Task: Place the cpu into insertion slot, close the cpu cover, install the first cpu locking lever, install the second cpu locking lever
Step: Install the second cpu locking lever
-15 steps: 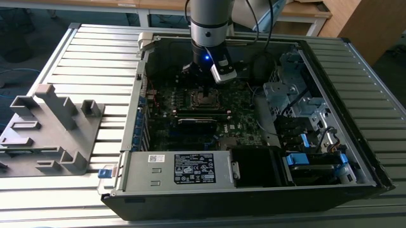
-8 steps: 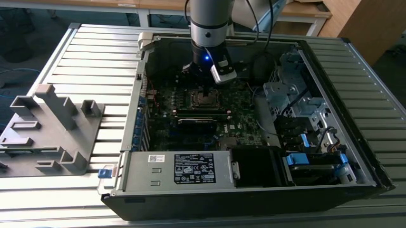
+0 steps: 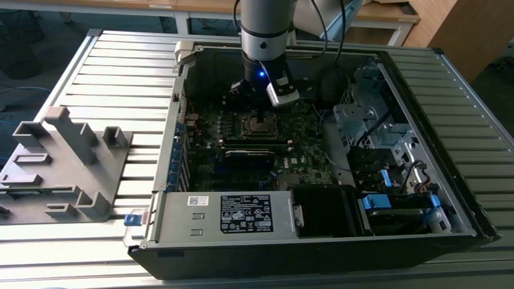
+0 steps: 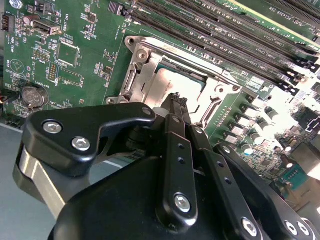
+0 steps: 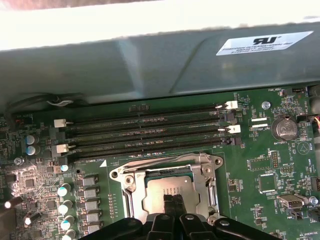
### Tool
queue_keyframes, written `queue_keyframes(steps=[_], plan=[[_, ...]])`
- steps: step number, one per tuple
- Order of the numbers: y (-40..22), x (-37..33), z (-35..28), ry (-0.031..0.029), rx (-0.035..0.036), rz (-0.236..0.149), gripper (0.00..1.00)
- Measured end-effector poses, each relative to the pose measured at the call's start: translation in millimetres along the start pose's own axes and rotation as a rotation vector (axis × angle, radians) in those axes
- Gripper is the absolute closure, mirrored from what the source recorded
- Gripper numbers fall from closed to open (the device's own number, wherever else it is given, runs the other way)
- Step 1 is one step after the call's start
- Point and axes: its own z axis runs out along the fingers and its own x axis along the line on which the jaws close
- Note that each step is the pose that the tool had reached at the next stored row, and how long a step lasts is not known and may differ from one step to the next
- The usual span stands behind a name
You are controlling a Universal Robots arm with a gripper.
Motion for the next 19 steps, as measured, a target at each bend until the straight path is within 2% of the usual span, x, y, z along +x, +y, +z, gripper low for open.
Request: queue_keyframes(steps=[19], plan=[[0.0,-0.2,-3.7,0.0,0.0001,0.0,0.89]])
